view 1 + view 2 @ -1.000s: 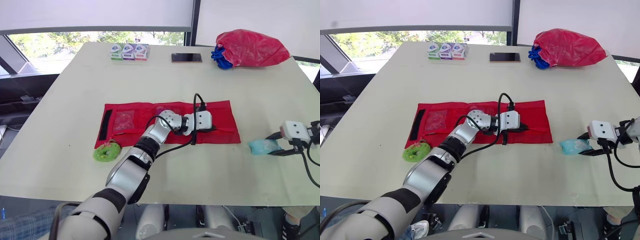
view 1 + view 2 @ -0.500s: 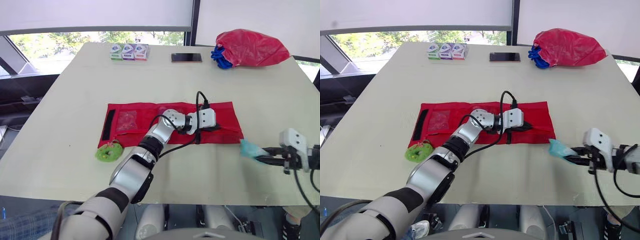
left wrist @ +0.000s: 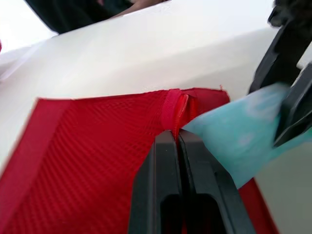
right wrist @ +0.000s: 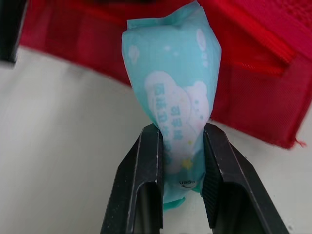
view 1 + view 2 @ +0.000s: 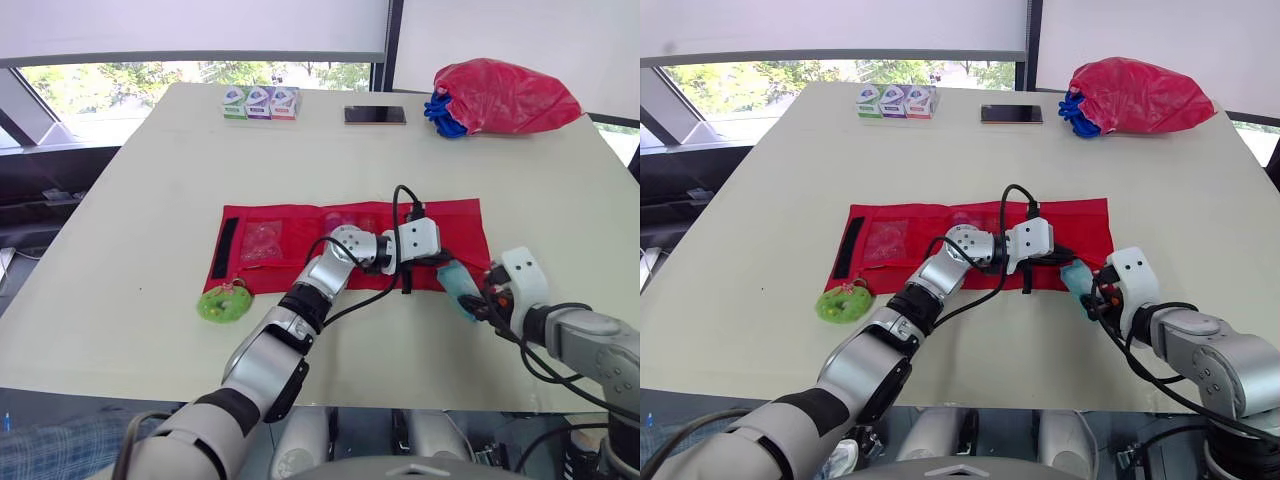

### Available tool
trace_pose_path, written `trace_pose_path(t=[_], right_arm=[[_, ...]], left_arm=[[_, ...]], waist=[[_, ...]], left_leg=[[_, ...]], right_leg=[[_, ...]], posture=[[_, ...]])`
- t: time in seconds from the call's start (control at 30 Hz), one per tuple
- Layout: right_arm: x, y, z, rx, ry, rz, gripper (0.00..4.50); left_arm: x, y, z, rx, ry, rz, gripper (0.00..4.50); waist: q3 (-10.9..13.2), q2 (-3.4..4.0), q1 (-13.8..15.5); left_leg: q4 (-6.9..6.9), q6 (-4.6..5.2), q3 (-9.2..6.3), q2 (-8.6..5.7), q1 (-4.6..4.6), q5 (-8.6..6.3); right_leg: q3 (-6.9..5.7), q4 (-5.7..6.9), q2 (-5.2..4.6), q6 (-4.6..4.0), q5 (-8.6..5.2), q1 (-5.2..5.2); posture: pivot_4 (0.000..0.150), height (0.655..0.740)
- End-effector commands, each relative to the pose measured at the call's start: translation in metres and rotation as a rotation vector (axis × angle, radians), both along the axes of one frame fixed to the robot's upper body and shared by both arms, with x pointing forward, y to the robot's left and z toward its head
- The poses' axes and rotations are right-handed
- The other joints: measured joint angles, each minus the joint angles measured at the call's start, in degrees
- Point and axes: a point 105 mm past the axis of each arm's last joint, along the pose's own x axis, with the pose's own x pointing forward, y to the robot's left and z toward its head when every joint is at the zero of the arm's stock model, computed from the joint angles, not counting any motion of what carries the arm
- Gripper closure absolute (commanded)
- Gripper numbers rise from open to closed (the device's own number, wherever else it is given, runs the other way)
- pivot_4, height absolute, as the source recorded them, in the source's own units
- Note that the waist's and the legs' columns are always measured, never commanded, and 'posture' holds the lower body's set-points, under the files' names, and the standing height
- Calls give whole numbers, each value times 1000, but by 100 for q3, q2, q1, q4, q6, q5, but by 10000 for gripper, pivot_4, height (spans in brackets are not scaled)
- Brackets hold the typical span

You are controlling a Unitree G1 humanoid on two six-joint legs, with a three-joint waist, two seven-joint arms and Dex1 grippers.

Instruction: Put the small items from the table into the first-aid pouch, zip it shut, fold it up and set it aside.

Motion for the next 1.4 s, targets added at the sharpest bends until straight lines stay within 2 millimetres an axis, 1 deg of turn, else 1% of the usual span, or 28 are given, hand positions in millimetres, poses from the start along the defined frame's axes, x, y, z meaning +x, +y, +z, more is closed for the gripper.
trace_pose_path(t=[0.03,0.13,0.27,0.33,0.37,0.4,0.53,0.6,0.73,0.77,0.8,0.87,0.9,0.97,1.0,1.03,1.07,1.1,1.23,1.3,1.4], right_arm=[[12,-6,2,50,2,-147,35822],[22,-4,4,82,-7,-212,35822],[37,0,14,180,-37,-310,35822],[41,2,19,179,-63,-316,35822],[39,2,19,161,-69,-302,29337],[36,2,18,143,-74,-290,27804],[22,-1,17,82,-88,-197,8266],[15,-4,17,58,-91,-156,8266],[-3,-10,26,39,-124,-69,8266],[-8,-16,24,0,-120,-63,8266],[-12,-21,22,-27,-115,-63,10608],[-18,-25,17,-52,-104,-46,15291],[-19,-26,14,-74,-101,-35,21326],[-19,-25,9,-100,-99,-19,30028],[-18,-23,8,-105,-103,-10,36246],[-15,-21,8,-106,-112,-9,36246],[-12,-19,8,-100,-124,-11,42836],[-8,-16,9,-92,-138,-10,44737],[10,-9,15,-61,-198,-48,44737],[20,-11,21,-35,-235,-106,44737],[28,-16,25,-23,-270,-176,44737]], left_arm=[[-16,-18,15,-42,-29,-87,45000],[-21,-21,13,-26,-36,-111,45000],[-23,-22,10,-18,-35,-118,45000],[-23,-23,9,-18,-27,-117,45000],[-22,-23,9,-23,-16,-110,45000],[-21,-22,8,-25,-8,-103,45000],[-16,-19,6,-23,2,-85,45000],[-15,-19,7,-26,6,-80,45000],[-11,-17,7,-23,7,-71,45000],[-11,-17,7,-23,7,-72,45000],[-11,-17,7,-23,7,-74,45000],[-12,-19,7,-27,9,-80,45000],[-13,-20,7,-29,10,-83,45000],[-14,-21,6,-30,12,-89,45000],[-14,-21,5,-30,12,-92,45000],[-15,-22,5,-30,13,-94,45000],[-16,-22,5,-30,13,-97,45000],[-17,-23,5,-31,14,-101,45000],[-19,-25,4,-30,14,-115,45000],[-20,-25,3,-29,14,-118,45000],[-22,-26,2,-28,15,-126,45000]], waist=[[-2,2,-6],[-5,5,4],[-7,9,17],[-10,14,14],[-10,14,14],[-10,14,18],[-10,16,11],[-9,16,4],[-9,18,-2],[-9,18,-22],[-8,20,-3],[-9,19,15],[-9,20,-4],[-9,19,-34],[-9,19,-35],[-9,19,-36],[-9,19,-34],[-9,19,-35],[-9,19,-36],[-9,20,-18],[-9,20,9]], left_leg=[[0,0,1,-1,1,0],[-1,0,1,-2,2,0],[-1,0,-7,-9,-4,0],[-2,0,-12,-11,-5,0],[-2,0,-14,-13,-5,0],[-2,0,-14,-13,-6,0],[-4,0,-25,-17,-14,0],[-5,0,-29,-18,-17,0],[-5,0,-41,-17,-19,0],[-5,0,-42,-17,-18,0],[-4,0,-45,-16,-17,1],[-3,0,-59,-17,-21,1],[-3,0,-59,-17,-22,1],[-3,0,-47,-19,-21,1],[-3,0,-47,-19,-21,1],[-3,-1,-48,-19,-20,1],[-3,-1,-51,-18,-19,1],[-2,-1,-52,-18,-19,2],[-1,-1,-52,-18,-20,2],[-2,-2,-52,-18,-21,2],[-2,-2,-56,-18,-24,2]], right_leg=[[1,1,2,0,0,0],[1,2,1,0,0,1],[-6,1,1,0,0,-1],[-10,1,2,1,0,-1],[-11,2,1,0,0,0],[-12,1,1,0,0,-1],[-16,-2,0,0,-1,-1],[-20,-5,0,1,-1,-1],[-29,-4,2,1,-2,-1],[-29,-3,2,1,-2,-1],[-28,-2,5,0,-2,-1],[-39,-4,4,0,-3,2],[-37,-5,4,0,-3,2],[-25,-6,3,1,-2,1],[-24,-6,4,1,-2,0],[-25,-5,4,1,-2,1],[-27,-5,6,1,-2,1],[-28,-4,7,1,-2,1],[-27,-4,8,1,-2,1],[-28,-5,8,1,-2,0],[-32,-7,7,1,-2,0]], posture=[[1500,7400],[1500,7400],[1500,7400],[1500,7400],[1500,7400],[1500,7400],[1500,7400],[1500,7400],[1500,7400],[1500,7400],[1500,7400],[1500,7400],[1500,7400],[1500,7400],[1500,7400],[1500,7400],[1500,7400],[1500,7400],[1500,7400],[1500,7400],[1500,7400]])
